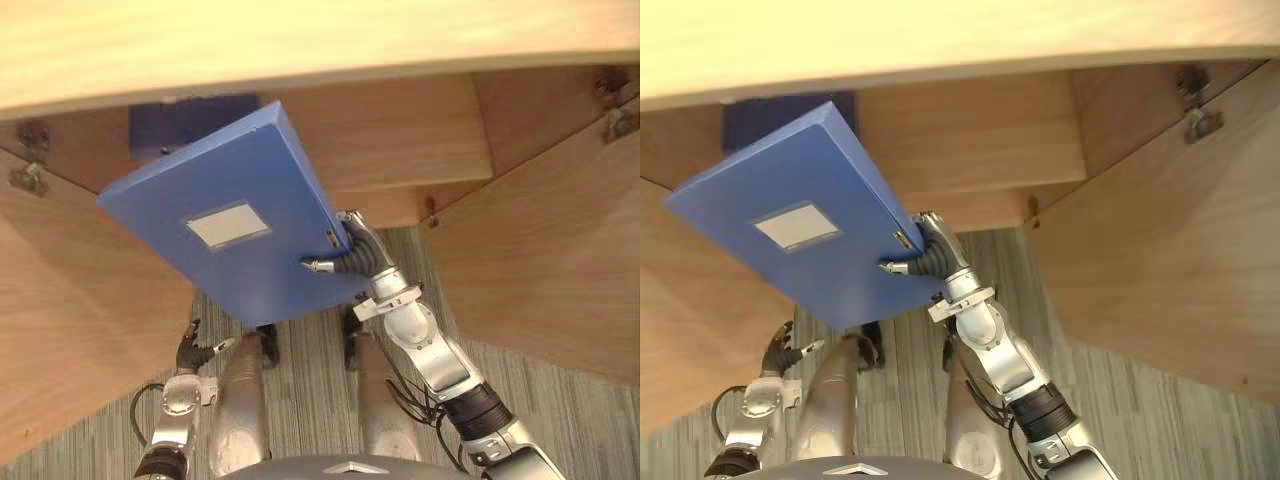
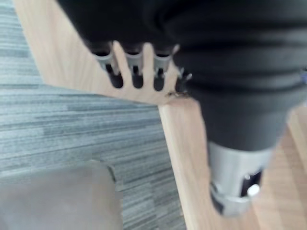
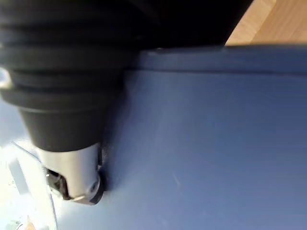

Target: Walk over to the cabinet, pick up the folder, carry it to the office cabinet, place the folder inside the office cabinet, then close the office cabinet door

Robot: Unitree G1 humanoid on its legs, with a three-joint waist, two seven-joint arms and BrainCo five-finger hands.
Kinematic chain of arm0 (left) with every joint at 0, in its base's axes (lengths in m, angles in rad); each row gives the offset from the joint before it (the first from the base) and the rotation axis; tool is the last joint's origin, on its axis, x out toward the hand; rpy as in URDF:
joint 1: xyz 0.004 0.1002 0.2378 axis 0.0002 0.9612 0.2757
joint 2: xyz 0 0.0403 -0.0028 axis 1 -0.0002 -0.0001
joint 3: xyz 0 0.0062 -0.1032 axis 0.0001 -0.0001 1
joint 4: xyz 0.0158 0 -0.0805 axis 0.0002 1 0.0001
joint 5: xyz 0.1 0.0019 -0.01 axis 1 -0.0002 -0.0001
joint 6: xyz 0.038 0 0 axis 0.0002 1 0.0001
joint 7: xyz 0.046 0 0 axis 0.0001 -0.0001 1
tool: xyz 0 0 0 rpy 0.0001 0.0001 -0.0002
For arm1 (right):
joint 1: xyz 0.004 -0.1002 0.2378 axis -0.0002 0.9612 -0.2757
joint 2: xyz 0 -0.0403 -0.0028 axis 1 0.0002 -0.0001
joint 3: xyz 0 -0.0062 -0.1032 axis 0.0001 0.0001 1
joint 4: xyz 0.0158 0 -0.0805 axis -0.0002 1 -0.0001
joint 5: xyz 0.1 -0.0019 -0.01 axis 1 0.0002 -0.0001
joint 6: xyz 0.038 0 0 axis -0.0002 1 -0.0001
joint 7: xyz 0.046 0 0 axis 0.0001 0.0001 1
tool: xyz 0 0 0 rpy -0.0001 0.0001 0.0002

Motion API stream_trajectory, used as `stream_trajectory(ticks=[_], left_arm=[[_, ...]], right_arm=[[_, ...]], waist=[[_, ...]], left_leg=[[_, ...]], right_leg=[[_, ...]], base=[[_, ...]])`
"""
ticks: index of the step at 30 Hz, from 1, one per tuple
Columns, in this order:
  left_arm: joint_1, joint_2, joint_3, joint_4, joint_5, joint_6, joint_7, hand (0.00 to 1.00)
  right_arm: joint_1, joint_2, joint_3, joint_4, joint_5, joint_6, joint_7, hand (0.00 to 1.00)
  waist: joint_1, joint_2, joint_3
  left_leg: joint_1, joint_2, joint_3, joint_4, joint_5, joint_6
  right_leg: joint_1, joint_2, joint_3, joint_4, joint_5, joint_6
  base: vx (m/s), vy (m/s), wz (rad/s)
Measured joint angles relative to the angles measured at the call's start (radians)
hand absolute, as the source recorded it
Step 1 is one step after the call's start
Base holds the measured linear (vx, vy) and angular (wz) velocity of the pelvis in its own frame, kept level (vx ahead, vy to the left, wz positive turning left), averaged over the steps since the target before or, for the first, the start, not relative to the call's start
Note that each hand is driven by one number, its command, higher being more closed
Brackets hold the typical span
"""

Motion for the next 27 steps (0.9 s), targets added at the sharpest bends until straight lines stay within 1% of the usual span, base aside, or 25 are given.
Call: stream_trajectory(ticks=[4, 5, 6, 8, 9, 11, 12, 14, 15, 16, 17, 20, 21, 22, 24, 25, 26, 27], left_arm=[[-0.025, -0.004, 0.0, -0.044, -0.001, -0.003, 0.0, 0.0], [-0.038, -0.005, 0.0, -0.054, -0.001, -0.004, -0.001, 0.0], [-0.042, -0.006, 0.0, -0.063, -0.002, -0.004, -0.001, 0.0], [-0.074, -0.01, 0.0, -0.094, -0.02, -0.007, -0.001, 0.0], [-0.081, -0.01, 0.0, -0.103, -0.022, -0.007, -0.001, 0.0], [-0.101, -0.012, 0.0, -0.13, -0.039, -0.006, -0.002, 0.0], [-0.098, -0.012, 0.0, -0.155, -0.04, -0.002, -0.004, 0.0], [-0.06, -0.011, -0.004, -0.319, -0.06, 0.002, -0.017, 0.0], [-0.038, -0.006, -0.009, -0.425, -0.079, -0.005, -0.023, 0.0], [-0.03, -0.002, -0.008, -0.459, -0.08, -0.01, -0.024, 0.0], [-0.022, 0.002, -0.004, -0.495, -0.089, -0.022, -0.032, 0.0], [-0.013, 0.001, 0.006, -0.515, -0.115, -0.027, -0.038, 0.0], [-0.011, 0.001, 0.013, -0.518, -0.118, -0.026, -0.039, 0.0], [-0.011, 0.001, 0.013, -0.52, -0.118, -0.026, -0.04, 0.0], [-0.006, 0.0, 0.013, -0.555, -0.128, -0.028, -0.043, 0.0], [-0.006, 0.0, 0.013, -0.562, -0.132, -0.03, -0.044, 0.0], [-0.006, 0.0, 0.014, -0.575, -0.148, -0.03, -0.044, 0.0], [-0.006, 0.0, 0.014, -0.581, -0.153, -0.03, -0.044, 0.0]], right_arm=[[-0.04, -0.012, -0.008, -0.041, 0.004, 0.0, -0.006, 1.0], [-0.055, -0.012, -0.019, -0.041, 0.01, 0.001, -0.007, 1.0], [-0.06, -0.012, -0.026, -0.041, 0.023, 0.001, -0.007, 1.0], [-0.078, -0.011, -0.052, -0.041, 0.093, 0.001, -0.013, 1.0], [-0.084, -0.011, -0.065, -0.041, 0.114, 0.001, -0.015, 1.0], [-0.105, -0.009, -0.099, -0.04, 0.203, 0.001, -0.016, 1.0], [-0.112, -0.007, -0.109, -0.041, 0.227, 0.001, -0.016, 1.0], [-0.127, 0.002, -0.155, -0.038, 0.292, 0.003, -0.015, 1.0], [-0.132, 0.006, -0.199, -0.037, 0.345, 0.003, -0.016, 1.0], [-0.139, 0.006, -0.218, -0.035, 0.36, 0.003, -0.016, 1.0], [-0.149, 0.005, -0.251, -0.029, 0.396, 0.003, -0.017, 1.0], [-0.17, -0.003, -0.309, -0.025, 0.488, 0.003, -0.019, 1.0], [-0.215, -0.013, -0.333, 0.014, 0.578, 0.001, -0.018, 1.0], [-0.223, -0.015, -0.336, 0.022, 0.595, 0.001, -0.018, 1.0], [-0.287, -0.014, -0.378, 0.091, 0.723, 0.0, -0.022, 1.0], [-0.3, -0.014, -0.389, 0.104, 0.759, 0.0, -0.026, 1.0], [-0.322, -0.014, -0.412, 0.125, 0.817, -0.001, -0.029, 1.0], [-0.332, -0.014, -0.425, 0.131, 0.837, -0.001, -0.031, 1.0]], waist=[[0.008, 0.003, 0.023], [0.015, 0.003, 0.032], [0.019, 0.004, 0.033], [0.03, 0.009, 0.056], [0.031, 0.009, 0.065], [0.04, 0.008, 0.088], [0.041, 0.008, 0.096], [0.049, 0.011, 0.112], [0.057, 0.012, 0.126], [0.058, 0.013, 0.136], [0.061, 0.013, 0.149], [0.066, 0.013, 0.149], [0.064, 0.012, 0.149], [0.065, 0.012, 0.149], [0.067, 0.013, 0.149], [0.068, 0.012, 0.149], [0.068, 0.013, 0.149], [0.068, 0.013, 0.149]], left_leg=[[-0.115, 0.03, -0.001, 0.104, -0.033, 0.003], [-0.145, 0.039, -0.002, 0.137, -0.041, 0.009], [-0.163, 0.043, -0.003, 0.152, -0.046, 0.008], [-0.223, 0.046, -0.018, 0.206, -0.058, 0.008], [-0.233, 0.046, -0.022, 0.216, -0.062, 0.007], [-0.284, 0.048, -0.031, 0.247, -0.068, 0.008], [-0.296, 0.048, -0.032, 0.252, -0.069, 0.007], [-0.335, 0.048, -0.043, 0.271, -0.069, 0.006], [-0.353, 0.047, -0.049, 0.28, -0.069, 0.006], [-0.353, 0.047, -0.051, 0.284, -0.069, 0.005], [-0.358, 0.047, -0.054, 0.29, -0.072, 0.001], [-0.383, 0.046, -0.053, 0.294, -0.072, 0.0], [-0.4, 0.046, -0.053, 0.296, -0.071, -0.002], [-0.402, 0.046, -0.053, 0.296, -0.071, -0.002], [-0.415, 0.047, -0.055, 0.296, -0.068, -0.006], [-0.417, 0.047, -0.055, 0.296, -0.067, -0.007], [-0.418, 0.048, -0.055, 0.296, -0.067, -0.007], [-0.418, 0.048, -0.055, 0.296, -0.067, -0.007]], right_leg=[[-0.115, 0.005, -0.002, 0.097, -0.029, -0.006], [-0.146, 0.007, -0.001, 0.129, -0.039, -0.005], [-0.164, 0.008, -0.001, 0.146, -0.041, -0.001], [-0.217, 0.004, -0.005, 0.207, -0.064, 0.0], [-0.228, 0.001, -0.008, 0.22, -0.07, 0.0], [-0.277, -0.003, -0.013, 0.264, -0.086, -0.004], [-0.289, -0.004, -0.014, 0.272, -0.089, -0.005], [-0.326, -0.006, -0.019, 0.299, -0.096, -0.007], [-0.343, -0.008, -0.023, 0.315, -0.103, -0.01], [-0.343, -0.01, -0.025, 0.321, -0.106, -0.012], [-0.348, -0.011, -0.027, 0.332, -0.114, -0.014], [-0.379, -0.017, -0.028, 0.35, -0.122, -0.017], [-0.399, -0.018, -0.029, 0.358, -0.125, -0.02], [-0.401, -0.018, -0.029, 0.359, -0.126, -0.021], [-0.417, -0.018, -0.031, 0.364, -0.127, -0.023], [-0.418, -0.018, -0.032, 0.364, -0.128, -0.023], [-0.419, -0.019, -0.033, 0.366, -0.131, -0.023], [-0.419, -0.019, -0.033, 0.366, -0.132, -0.023]], base=[[-0.06, -0.01, -0.07], [-0.03, -0.006, -0.07], [0.0, 0.0, 0.0], [-0.01, -0.015, 0.11], [-0.01, -0.034, 0.16], [-0.02, -0.053, 0.12], [-0.02, -0.056, 0.08], [-0.01, -0.061, 0.09], [0.0, -0.067, 0.1], [0.0, -0.086, 0.11], [0.0, -0.081, 0.08], [0.0, -0.084, 0.07], [0.01, -0.082, 0.04], [0.02, -0.092, 0.03], [0.02, -0.063, 0.02], [0.02, -0.064, 0.02], [0.01, -0.047, 0.03], [0.01, -0.065, 0.03]])
